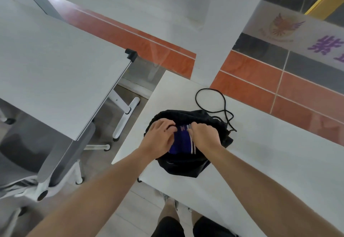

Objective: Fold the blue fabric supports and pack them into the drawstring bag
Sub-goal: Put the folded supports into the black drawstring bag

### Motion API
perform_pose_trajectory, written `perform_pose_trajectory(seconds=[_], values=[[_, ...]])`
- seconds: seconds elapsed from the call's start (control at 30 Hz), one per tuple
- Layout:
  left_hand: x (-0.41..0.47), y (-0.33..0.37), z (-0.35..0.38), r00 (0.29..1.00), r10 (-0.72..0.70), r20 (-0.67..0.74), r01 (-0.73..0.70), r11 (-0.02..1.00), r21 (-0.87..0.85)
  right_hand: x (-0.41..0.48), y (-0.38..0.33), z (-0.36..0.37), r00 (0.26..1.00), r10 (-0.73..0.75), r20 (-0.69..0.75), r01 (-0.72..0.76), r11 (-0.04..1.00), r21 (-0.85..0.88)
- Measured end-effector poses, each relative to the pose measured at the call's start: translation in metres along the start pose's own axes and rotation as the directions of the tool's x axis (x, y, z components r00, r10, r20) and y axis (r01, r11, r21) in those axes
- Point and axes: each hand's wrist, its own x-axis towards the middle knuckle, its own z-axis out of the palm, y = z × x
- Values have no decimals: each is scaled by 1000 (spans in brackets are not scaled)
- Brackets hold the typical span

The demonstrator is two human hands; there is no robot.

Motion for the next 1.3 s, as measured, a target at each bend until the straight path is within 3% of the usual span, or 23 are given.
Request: perform_pose_trajectory(seconds=[0.07,0.1,0.2,0.3,0.47,0.77,0.87,0.93,1.03,1.13,1.3], values=[[10,11,8,979,134,152,-150,984,96,-1,17,-8,960,-167,-224,133,979,-157],[16,16,11,957,178,227,-213,967,140,1,28,-9,958,-175,-229,129,971,-201],[36,28,23,872,270,409,-379,900,215,15,58,1,990,-83,114,105,972,-208],[50,39,33,804,278,526,-488,813,317,35,69,29,920,-39,390,153,952,-265],[58,36,35,782,201,590,-489,784,382,55,56,43,902,10,432,141,939,-315],[31,26,18,747,90,659,-506,720,475,55,59,54,905,41,424,99,948,-303],[36,42,12,765,79,639,-472,744,473,53,60,44,907,3,420,130,949,-288],[41,53,4,805,81,588,-416,783,462,46,61,28,944,-92,317,166,962,-215],[44,73,-10,859,76,506,-325,844,426,24,75,-1,976,-215,22,215,976,-20],[44,99,-20,908,54,416,-229,895,383,-5,99,-30,984,-161,-72,167,982,87],[54,157,-18,943,62,326,-180,921,345,-55,146,-57,997,64,42,-69,988,138]])
